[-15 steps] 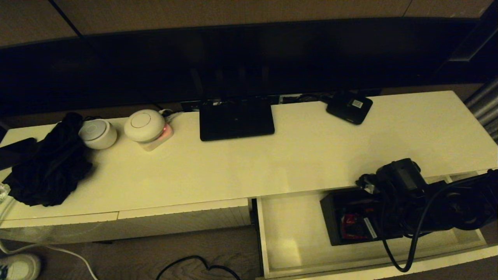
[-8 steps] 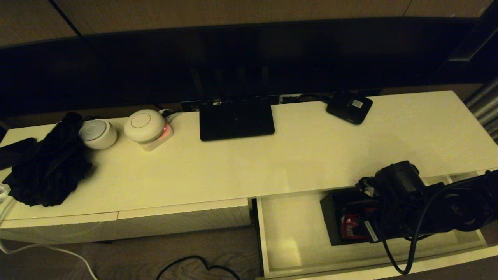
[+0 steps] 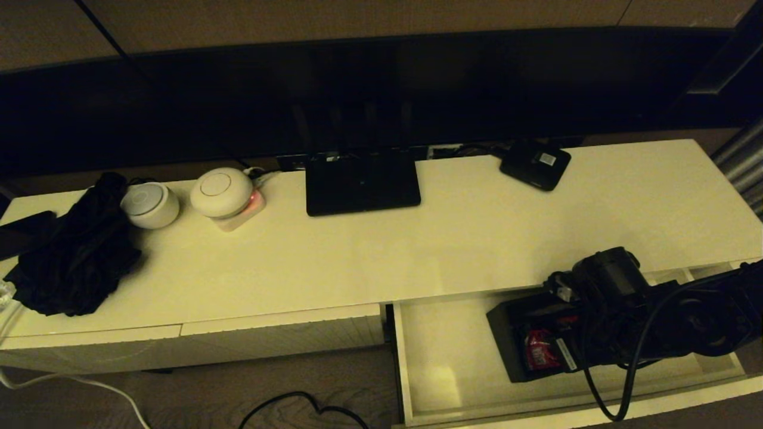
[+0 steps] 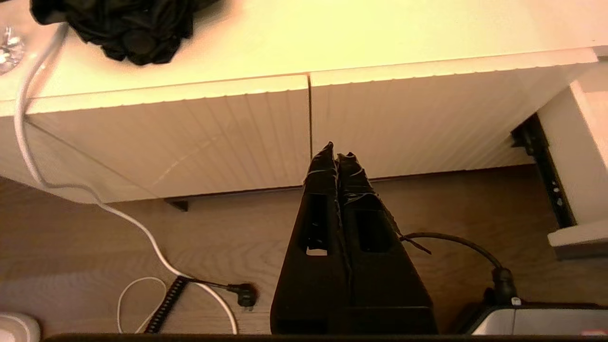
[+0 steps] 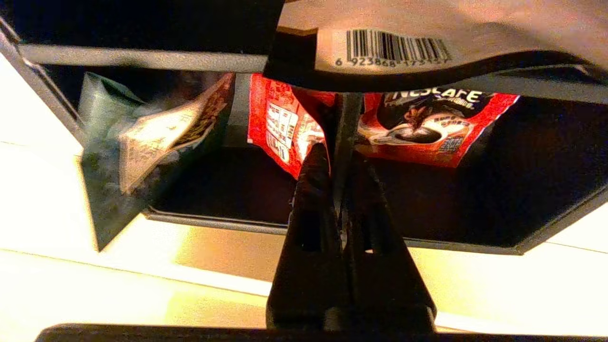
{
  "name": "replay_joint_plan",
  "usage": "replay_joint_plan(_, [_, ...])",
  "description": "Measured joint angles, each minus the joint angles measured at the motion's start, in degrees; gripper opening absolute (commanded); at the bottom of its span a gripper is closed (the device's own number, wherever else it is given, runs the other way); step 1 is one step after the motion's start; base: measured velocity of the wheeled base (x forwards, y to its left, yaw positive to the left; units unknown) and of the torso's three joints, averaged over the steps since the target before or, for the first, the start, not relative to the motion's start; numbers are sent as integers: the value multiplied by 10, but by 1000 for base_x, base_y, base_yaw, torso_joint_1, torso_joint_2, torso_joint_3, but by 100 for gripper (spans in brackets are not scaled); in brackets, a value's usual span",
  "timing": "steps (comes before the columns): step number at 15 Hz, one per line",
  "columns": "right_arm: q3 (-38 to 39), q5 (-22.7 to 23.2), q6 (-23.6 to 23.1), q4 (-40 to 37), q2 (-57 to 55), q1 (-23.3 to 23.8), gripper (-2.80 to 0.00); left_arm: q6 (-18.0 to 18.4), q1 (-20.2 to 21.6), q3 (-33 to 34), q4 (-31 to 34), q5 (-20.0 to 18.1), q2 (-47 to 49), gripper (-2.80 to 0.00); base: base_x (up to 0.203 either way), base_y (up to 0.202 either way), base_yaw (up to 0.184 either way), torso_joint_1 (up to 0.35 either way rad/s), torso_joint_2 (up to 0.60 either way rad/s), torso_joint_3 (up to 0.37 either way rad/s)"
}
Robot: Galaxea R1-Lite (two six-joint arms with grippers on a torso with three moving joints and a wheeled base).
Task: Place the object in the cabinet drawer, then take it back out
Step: Take the storage box out of the drawer and put it on the table
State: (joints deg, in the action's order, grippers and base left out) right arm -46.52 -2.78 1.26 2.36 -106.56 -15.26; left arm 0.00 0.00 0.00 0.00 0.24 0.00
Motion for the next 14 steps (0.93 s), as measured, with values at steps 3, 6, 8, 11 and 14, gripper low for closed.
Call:
replay_joint_plan(3, [-1,0,-1,0,3,0,-280,0,0,0,0,0,0,-280,0,0,0,0,0,0])
replay_joint_plan(6, [1,0,-3,2,14,0,-280,0,0,0,0,0,0,-280,0,0,0,0,0,0])
replay_joint_plan(8, [5,0,-3,1,22,0,-280,0,0,0,0,0,0,-280,0,0,0,0,0,0])
replay_joint_plan(11, [8,-1,-4,-4,35,-1,-280,0,0,0,0,0,0,-280,0,0,0,0,0,0])
replay_joint_plan(14, [12,-2,-4,-6,47,-2,-280,0,0,0,0,0,0,-280,0,0,0,0,0,0])
